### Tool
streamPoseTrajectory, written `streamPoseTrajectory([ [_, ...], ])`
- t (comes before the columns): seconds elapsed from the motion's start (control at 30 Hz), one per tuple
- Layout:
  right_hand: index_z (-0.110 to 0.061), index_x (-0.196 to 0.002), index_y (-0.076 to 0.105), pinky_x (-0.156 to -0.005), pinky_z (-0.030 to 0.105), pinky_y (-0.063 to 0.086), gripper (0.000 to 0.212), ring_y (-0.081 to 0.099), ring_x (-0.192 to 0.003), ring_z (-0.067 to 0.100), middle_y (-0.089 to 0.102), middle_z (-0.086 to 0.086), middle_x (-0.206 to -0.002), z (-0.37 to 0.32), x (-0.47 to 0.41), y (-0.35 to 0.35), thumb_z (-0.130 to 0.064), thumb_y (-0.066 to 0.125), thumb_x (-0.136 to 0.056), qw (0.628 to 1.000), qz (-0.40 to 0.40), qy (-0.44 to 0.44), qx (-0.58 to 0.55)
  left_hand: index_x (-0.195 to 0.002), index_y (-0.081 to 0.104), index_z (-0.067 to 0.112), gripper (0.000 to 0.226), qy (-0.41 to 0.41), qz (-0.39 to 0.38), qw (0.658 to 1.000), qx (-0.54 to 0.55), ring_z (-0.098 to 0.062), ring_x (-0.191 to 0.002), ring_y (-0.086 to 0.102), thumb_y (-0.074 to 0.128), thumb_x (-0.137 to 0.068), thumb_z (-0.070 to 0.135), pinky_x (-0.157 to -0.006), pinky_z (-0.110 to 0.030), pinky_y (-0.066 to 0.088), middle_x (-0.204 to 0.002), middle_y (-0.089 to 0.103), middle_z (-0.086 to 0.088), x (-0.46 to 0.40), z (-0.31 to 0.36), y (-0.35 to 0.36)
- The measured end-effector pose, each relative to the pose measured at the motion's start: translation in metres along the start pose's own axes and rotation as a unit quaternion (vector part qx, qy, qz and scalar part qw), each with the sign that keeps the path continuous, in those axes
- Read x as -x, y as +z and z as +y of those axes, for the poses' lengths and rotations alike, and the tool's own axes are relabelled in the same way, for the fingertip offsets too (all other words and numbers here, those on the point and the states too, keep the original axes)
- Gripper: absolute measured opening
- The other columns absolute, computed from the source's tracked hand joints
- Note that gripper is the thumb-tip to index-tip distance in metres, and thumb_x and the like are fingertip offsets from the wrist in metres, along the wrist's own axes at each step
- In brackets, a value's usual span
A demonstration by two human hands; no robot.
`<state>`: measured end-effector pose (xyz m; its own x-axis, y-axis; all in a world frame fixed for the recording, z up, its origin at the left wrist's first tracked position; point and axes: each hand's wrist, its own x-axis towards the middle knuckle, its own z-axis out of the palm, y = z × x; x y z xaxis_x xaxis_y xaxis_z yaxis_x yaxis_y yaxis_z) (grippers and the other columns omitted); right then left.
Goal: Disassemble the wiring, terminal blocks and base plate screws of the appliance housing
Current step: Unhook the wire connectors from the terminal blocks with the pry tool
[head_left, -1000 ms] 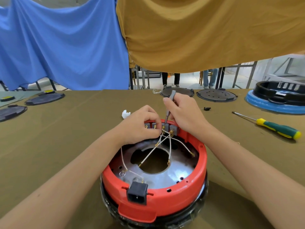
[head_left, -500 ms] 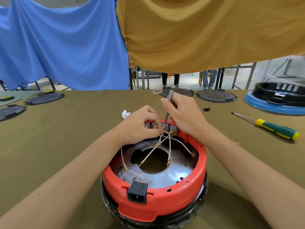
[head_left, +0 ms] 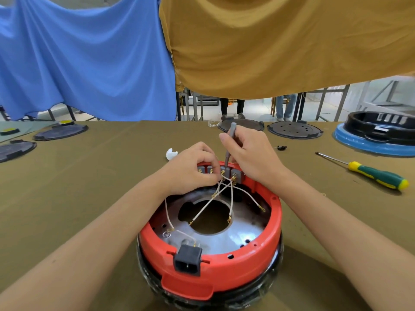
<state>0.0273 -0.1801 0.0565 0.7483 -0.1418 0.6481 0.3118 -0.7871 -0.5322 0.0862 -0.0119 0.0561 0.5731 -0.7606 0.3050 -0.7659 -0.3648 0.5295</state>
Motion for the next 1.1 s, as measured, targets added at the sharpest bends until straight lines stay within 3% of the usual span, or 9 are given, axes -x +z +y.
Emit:
streamPoseTrajectory([
  [0.17, -0.010, -0.073, 0.055, -0.062, 0.041, 0.050, 0.036, 0.062, -0.061, 0.027, 0.063, 0.008, -0.065, 0.002, -0.003, -0.001, -0.030, 0.052, -0.103, 0.999, -0.016, 0.026, -0.025, -0.078, 0.071, 0.022, 0.006, -0.003, -0.004, 1.000, -0.006, 0.000, -0.101, 0.054, 0.075, -0.082, 0.019, -0.090, -0.006, 0.037, -0.110, 0.053, 0.007, 0.000, 0.000, 0.000],
  [0.27, 0.000, -0.077, 0.057, -0.059, 0.041, 0.050, 0.038, 0.054, -0.051, 0.015, 0.058, 0.002, -0.057, 0.008, -0.007, 0.001, -0.029, 0.052, -0.102, 0.993, -0.027, 0.083, -0.082, -0.077, 0.071, 0.022, 0.008, -0.004, -0.001, 1.000, -0.006, 0.001, -0.100, 0.054, 0.075, -0.082, 0.019, -0.088, -0.003, 0.035, -0.109, 0.053, 0.007, 0.000, -0.001, 0.000],
  [0.43, -0.013, -0.071, 0.057, -0.052, 0.026, 0.044, 0.035, 0.048, -0.044, 0.007, 0.054, -0.007, -0.047, 0.018, -0.009, 0.004, -0.029, 0.053, -0.102, 0.978, -0.034, 0.142, -0.147, -0.076, 0.070, 0.024, 0.009, -0.005, -0.004, 1.000, -0.005, 0.001, -0.099, 0.054, 0.075, -0.082, 0.020, -0.085, -0.001, 0.034, -0.108, 0.053, 0.008, 0.000, -0.002, 0.000],
  [0.53, -0.012, -0.072, 0.057, -0.051, 0.025, 0.043, 0.034, 0.047, -0.043, 0.007, 0.054, -0.007, -0.047, 0.020, -0.009, 0.004, -0.029, 0.053, -0.102, 0.974, -0.038, 0.156, -0.160, -0.076, 0.069, 0.026, 0.011, -0.003, -0.008, 1.000, -0.006, 0.001, -0.100, 0.054, 0.075, -0.083, 0.020, -0.086, -0.001, 0.034, -0.109, 0.052, 0.008, -0.001, -0.002, 0.000],
  [0.63, -0.010, -0.073, 0.057, -0.052, 0.031, 0.045, 0.035, 0.050, -0.046, 0.012, 0.055, -0.005, -0.049, 0.017, -0.006, 0.002, -0.029, 0.053, -0.102, 0.980, -0.025, 0.126, -0.150, -0.076, 0.070, 0.025, 0.009, -0.005, -0.007, 1.000, -0.001, 0.001, -0.100, 0.054, 0.075, -0.083, 0.020, -0.088, -0.003, 0.035, -0.109, 0.053, 0.007, -0.001, -0.002, 0.000],
  [0.8, -0.005, -0.077, 0.058, -0.062, 0.042, 0.050, 0.037, 0.061, -0.063, 0.032, 0.065, 0.016, -0.068, 0.007, -0.001, 0.000, -0.031, 0.053, -0.102, 0.997, -0.014, 0.035, -0.073, -0.077, 0.070, 0.024, 0.008, -0.005, -0.004, 1.000, -0.003, 0.001, -0.101, 0.054, 0.075, -0.082, 0.019, -0.089, -0.004, 0.037, -0.110, 0.053, 0.007, -0.001, -0.002, 0.001],
  [1.1, -0.007, -0.075, 0.057, -0.062, 0.045, 0.051, 0.036, 0.060, -0.061, 0.029, 0.064, 0.014, -0.067, 0.007, 0.000, -0.001, -0.030, 0.052, -0.103, 0.999, 0.002, 0.017, -0.048, -0.077, 0.070, 0.025, 0.009, -0.004, -0.003, 1.000, -0.001, 0.002, -0.101, 0.054, 0.074, -0.082, 0.019, -0.090, -0.008, 0.038, -0.109, 0.053, 0.009, -0.001, -0.002, 0.000],
])
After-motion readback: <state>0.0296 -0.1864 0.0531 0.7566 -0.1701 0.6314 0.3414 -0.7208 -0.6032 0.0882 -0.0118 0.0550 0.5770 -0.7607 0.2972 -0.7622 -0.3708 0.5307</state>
